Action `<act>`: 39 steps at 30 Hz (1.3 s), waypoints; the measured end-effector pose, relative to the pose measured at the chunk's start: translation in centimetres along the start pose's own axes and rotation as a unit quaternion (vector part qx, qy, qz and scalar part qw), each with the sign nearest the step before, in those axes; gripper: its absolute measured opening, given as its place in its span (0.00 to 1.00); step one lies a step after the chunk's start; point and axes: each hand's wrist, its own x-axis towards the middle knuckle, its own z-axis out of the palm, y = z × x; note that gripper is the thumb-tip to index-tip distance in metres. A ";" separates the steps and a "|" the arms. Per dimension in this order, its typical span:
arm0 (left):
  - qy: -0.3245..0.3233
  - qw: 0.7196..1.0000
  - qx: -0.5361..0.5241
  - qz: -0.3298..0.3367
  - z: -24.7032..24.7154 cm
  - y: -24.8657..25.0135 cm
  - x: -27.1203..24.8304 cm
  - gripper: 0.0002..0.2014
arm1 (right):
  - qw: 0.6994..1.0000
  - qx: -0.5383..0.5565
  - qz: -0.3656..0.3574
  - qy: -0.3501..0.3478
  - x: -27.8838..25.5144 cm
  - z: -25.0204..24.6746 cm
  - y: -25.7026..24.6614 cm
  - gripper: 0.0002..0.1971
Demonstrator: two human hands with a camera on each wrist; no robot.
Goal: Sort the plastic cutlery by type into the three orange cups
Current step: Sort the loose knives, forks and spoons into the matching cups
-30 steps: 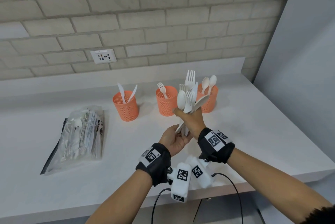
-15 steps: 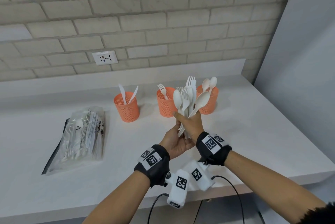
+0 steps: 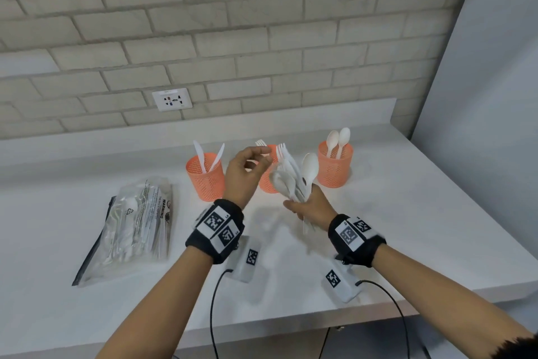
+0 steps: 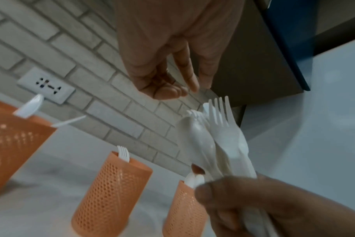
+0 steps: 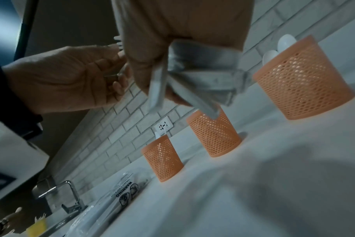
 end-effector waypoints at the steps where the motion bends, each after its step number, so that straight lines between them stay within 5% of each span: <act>1: -0.008 1.000 0.013 0.008 -0.2 0.1 0.3 0.06 | 0.999 0.005 0.003 -0.033 0.0 -0.1 -0.1 0.11; 7: -0.075 0.989 0.130 -0.007 -0.4 0.3 0.7 0.10 | 0.982 0.047 0.056 -0.174 -0.5 -0.3 -0.4 0.07; 10: -0.097 0.986 0.131 -0.027 -0.4 0.5 1.0 0.02 | 0.974 0.044 0.070 -0.209 -0.6 -0.5 -0.3 0.07; 12: -0.109 0.983 0.142 -0.031 -0.4 0.5 1.4 0.08 | 0.972 0.035 0.063 -0.223 -0.6 -0.7 -0.3 0.09; 19: -0.013 0.995 0.032 -0.097 -0.2 0.3 2.6 0.12 | 0.974 0.008 0.055 -0.218 -0.3 -1.5 -0.3 0.10; 29: -0.056 0.987 -0.056 -0.136 -0.5 0.9 1.8 0.10 | 0.978 0.008 0.056 -0.201 -0.4 -1.6 0.3 0.09; 34: -0.026 0.994 0.020 -0.101 -0.1 1.4 1.8 0.07 | 0.979 0.016 0.042 -0.199 -0.5 -1.8 0.1 0.08; 39: -0.086 0.984 0.143 -0.068 0.4 1.3 1.5 0.09 | 0.981 0.033 0.038 -0.189 -0.5 -1.6 0.6 0.09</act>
